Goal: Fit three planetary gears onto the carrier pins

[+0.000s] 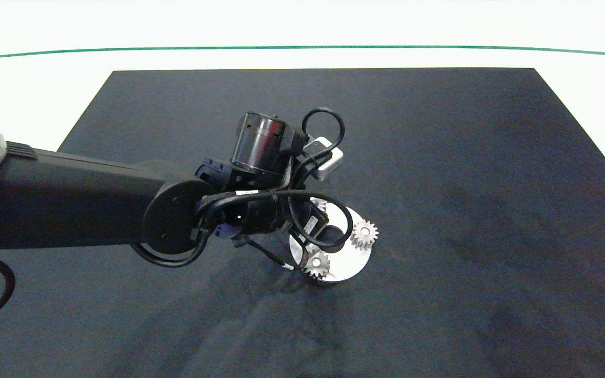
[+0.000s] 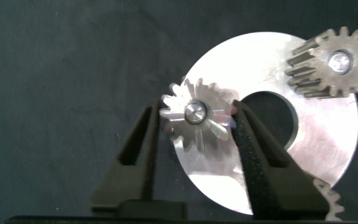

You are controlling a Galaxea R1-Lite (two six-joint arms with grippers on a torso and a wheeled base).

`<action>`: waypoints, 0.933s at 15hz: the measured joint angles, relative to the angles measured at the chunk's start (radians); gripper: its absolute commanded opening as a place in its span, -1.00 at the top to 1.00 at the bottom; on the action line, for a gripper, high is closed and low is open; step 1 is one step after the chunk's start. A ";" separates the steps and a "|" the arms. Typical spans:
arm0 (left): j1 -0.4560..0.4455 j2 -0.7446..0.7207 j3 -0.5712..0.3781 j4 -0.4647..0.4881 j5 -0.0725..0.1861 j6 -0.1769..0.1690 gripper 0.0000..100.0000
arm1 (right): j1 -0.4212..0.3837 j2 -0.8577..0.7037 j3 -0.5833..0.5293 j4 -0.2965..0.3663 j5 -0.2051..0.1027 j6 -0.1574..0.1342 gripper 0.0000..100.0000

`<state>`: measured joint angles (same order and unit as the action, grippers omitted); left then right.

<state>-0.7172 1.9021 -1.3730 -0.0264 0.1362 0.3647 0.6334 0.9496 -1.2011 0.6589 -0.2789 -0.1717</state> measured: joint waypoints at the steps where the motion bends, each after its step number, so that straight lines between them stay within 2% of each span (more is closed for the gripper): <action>1: 0.000 0.000 0.000 0.000 0.000 0.001 -1.00 | 0.000 0.000 0.000 0.000 0.000 0.000 -1.00; 8: 0.018 -0.037 0.016 0.010 0.001 0.001 -1.00 | -0.011 0.001 -0.001 0.000 0.000 0.000 -1.00; 10: 0.062 -0.105 0.043 0.013 0.002 0.000 -1.00 | -0.036 0.007 -0.002 0.000 0.001 0.001 -1.00; 12: 0.137 -0.198 0.108 0.016 0.002 -0.001 -1.00 | -0.077 0.022 -0.002 -0.003 0.004 0.001 -1.00; 14: 0.245 -0.318 0.192 0.016 0.002 -0.003 -1.00 | -0.104 0.035 -0.003 -0.021 0.000 0.037 -1.00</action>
<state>-0.4719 1.5843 -1.1809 -0.0109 0.1379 0.3621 0.5291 0.9847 -1.2040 0.6383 -0.2785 -0.1347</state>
